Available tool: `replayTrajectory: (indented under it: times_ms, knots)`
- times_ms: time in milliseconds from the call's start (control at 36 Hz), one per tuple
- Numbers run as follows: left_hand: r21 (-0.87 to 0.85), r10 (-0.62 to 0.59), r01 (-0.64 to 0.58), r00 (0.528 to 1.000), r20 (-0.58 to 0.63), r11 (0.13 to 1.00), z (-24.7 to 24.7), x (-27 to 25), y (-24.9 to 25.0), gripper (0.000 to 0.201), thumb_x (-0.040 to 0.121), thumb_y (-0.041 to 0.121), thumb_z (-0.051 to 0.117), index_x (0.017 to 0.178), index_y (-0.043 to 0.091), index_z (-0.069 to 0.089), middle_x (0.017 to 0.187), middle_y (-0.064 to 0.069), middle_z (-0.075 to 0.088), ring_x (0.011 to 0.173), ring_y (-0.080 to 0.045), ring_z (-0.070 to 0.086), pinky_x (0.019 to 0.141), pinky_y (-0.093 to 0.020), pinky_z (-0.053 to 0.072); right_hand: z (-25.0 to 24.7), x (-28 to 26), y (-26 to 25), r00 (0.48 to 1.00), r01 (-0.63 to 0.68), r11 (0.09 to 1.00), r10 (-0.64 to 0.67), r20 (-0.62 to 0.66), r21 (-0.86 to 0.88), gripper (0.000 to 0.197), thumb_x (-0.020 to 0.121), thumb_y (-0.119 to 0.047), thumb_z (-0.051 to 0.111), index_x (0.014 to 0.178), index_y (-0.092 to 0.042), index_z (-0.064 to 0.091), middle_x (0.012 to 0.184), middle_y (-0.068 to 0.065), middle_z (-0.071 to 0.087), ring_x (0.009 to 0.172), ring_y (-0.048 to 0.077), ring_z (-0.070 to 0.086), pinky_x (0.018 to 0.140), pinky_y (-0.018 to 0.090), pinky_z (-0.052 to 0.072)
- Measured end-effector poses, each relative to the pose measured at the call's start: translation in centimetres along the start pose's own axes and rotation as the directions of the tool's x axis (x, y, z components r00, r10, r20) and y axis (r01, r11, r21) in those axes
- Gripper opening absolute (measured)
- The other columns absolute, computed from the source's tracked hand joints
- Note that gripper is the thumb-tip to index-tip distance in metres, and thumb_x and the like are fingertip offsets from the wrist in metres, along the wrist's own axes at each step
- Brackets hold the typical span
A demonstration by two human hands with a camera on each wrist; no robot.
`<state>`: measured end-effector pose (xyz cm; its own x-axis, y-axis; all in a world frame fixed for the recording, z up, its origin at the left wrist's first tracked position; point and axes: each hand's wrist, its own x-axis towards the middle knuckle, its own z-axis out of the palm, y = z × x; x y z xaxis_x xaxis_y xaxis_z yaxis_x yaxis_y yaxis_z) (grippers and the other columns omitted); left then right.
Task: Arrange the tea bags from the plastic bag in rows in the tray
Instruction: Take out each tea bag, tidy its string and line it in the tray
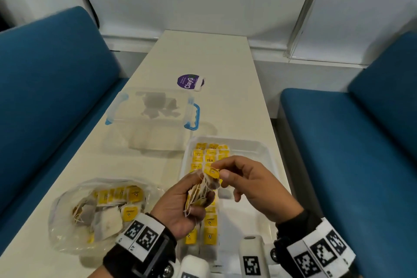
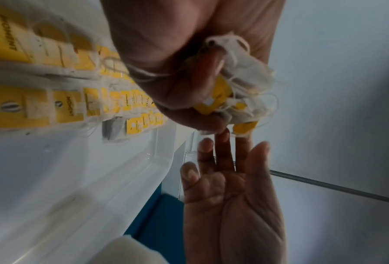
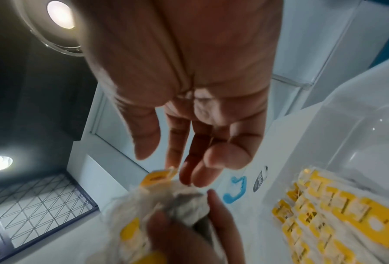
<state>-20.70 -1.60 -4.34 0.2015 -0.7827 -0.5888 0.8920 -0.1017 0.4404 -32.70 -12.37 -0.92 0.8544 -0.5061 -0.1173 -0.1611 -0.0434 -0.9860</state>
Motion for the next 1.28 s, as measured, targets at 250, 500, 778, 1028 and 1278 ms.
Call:
replayTrajectory:
  times_ms: [250, 500, 778, 1028, 1278]
  knots:
    - [0.085, -0.131, 0.130, 0.991, 0.000, 0.988, 0.1, -0.3, 0.3, 0.040, 0.052, 0.018, 0.070, 0.088, 0.005, 0.058, 0.069, -0.013, 0.063, 0.042, -0.016, 0.057, 0.027, -0.009, 0.024, -1.3, 0.9, -0.2, 0.965, -0.013, 0.996, 0.036, 0.262, -0.087, 0.031, 0.087, -0.005, 0.061, 0.105, -0.031, 0.062, 0.085, 0.010, 0.052, 0.071, 0.016, 0.049, 0.051, 0.020, 0.038]
    - [-0.026, -0.197, 0.200, 0.975, 0.107, 0.979, -0.7, -0.5, 0.2, 0.077, 0.026, 0.006, 0.094, 0.096, 0.003, 0.062, 0.084, -0.016, 0.064, 0.045, -0.020, 0.058, 0.025, -0.012, 0.027, -1.8, 1.2, 0.8, 0.996, 0.086, 0.996, -0.085, 0.025, -0.036, 0.018, 0.077, -0.005, 0.073, 0.072, -0.020, 0.065, 0.072, -0.006, 0.063, 0.068, 0.007, 0.054, 0.052, 0.020, 0.042]
    - [0.283, 0.177, -0.157, 0.983, -0.045, 0.946, -1.4, -0.3, 0.8, 0.031, 0.063, 0.019, 0.066, 0.092, 0.010, 0.063, 0.076, -0.010, 0.063, 0.043, -0.014, 0.055, 0.031, -0.008, 0.022, -1.6, 1.6, 0.6, 0.981, 0.044, 0.995, -0.060, -0.183, -0.090, 0.015, 0.089, -0.003, 0.058, 0.079, -0.014, 0.055, 0.058, -0.011, 0.060, 0.051, -0.002, 0.052, 0.053, 0.011, 0.040]
    - [0.570, 0.290, -0.303, 0.950, 0.117, 0.763, -1.1, 0.2, 0.7, 0.019, 0.064, 0.018, 0.081, 0.076, 0.011, 0.069, 0.060, -0.004, 0.061, 0.047, -0.011, 0.055, 0.049, -0.020, 0.045, 0.1, 2.2, 0.5, 0.990, 0.008, 0.983, -0.033, -0.136, -0.181, 0.016, 0.088, -0.006, 0.060, 0.079, -0.019, 0.055, 0.059, 0.000, 0.054, 0.048, 0.002, 0.047, 0.054, 0.019, 0.042]
    - [0.638, 0.307, -0.311, 0.944, 0.121, 0.704, -1.3, 0.8, -0.1, 0.014, 0.062, 0.015, 0.076, 0.057, 0.012, 0.064, 0.055, -0.005, 0.059, 0.046, -0.013, 0.053, 0.048, -0.019, 0.043, 1.4, 2.4, 1.1, 0.979, -0.030, 0.990, 0.000, -0.205, -0.140, 0.014, 0.085, -0.008, 0.064, 0.079, -0.018, 0.057, 0.057, 0.000, 0.052, 0.046, 0.004, 0.046, 0.053, 0.026, 0.041]
